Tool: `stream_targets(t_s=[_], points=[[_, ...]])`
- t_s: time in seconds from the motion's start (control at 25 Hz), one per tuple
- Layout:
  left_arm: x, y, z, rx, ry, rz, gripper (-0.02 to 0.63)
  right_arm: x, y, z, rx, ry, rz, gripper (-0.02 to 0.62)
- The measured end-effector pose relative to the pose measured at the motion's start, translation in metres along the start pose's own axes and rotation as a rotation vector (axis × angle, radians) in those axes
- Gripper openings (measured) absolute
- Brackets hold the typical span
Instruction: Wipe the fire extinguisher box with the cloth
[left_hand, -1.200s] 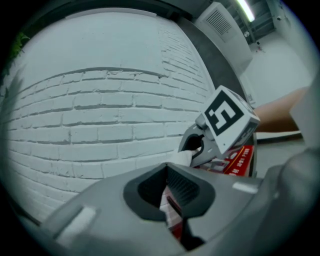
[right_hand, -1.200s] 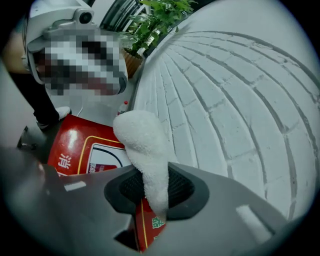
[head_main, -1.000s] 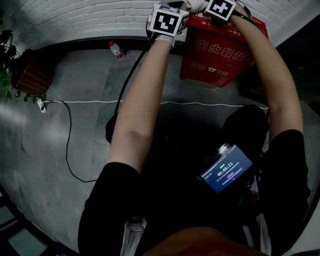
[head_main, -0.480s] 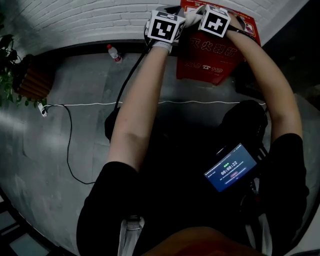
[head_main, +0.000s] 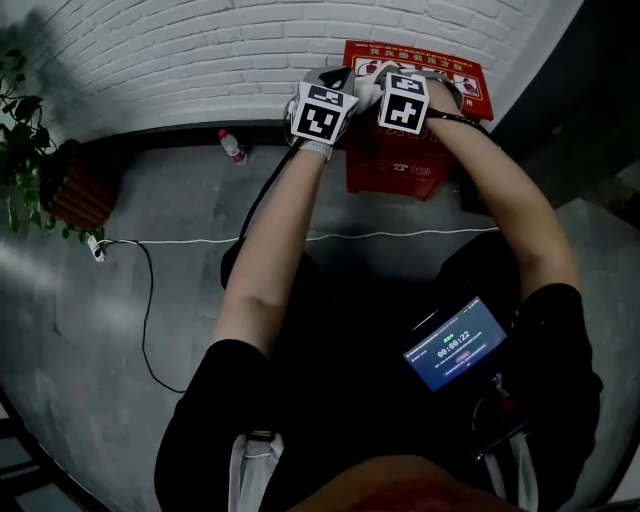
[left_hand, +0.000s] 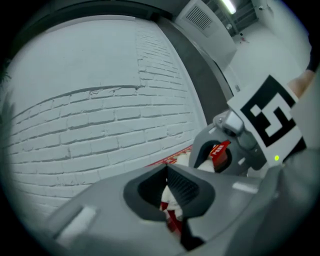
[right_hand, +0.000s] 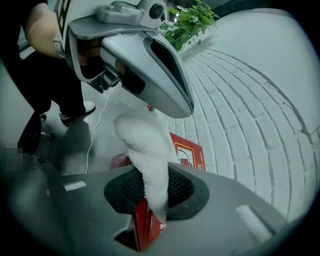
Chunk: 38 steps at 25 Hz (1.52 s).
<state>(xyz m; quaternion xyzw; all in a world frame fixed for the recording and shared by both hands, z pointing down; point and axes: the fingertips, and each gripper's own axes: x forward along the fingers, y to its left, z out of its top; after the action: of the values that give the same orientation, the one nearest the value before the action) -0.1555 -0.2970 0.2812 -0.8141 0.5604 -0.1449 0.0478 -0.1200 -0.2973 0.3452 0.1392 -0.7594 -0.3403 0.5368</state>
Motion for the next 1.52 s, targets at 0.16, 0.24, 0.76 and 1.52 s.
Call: stream_targets(t_s=[0.16,0.24,0.76,1.52], points=[[-0.001,0.006,0.017,-0.003,0.009,-0.011,0.002,-0.016,0.004,-0.001,0.015,-0.005,0.066,0.091],[0.008,0.010,0.031,0.002,0.002,-0.018,0.002,-0.018,-0.006,-0.009,0.039,-0.022,0.080,0.091],[0.085,0.007,0.109,0.061,-0.034,-0.055,0.002,-0.021,-0.180,-0.117,0.235,0.069,-0.186,0.092],[0.156,-0.032,0.056,-0.009,0.072,-0.099,0.002,0.046,-0.115,-0.157,0.077,0.173,-0.051,0.091]])
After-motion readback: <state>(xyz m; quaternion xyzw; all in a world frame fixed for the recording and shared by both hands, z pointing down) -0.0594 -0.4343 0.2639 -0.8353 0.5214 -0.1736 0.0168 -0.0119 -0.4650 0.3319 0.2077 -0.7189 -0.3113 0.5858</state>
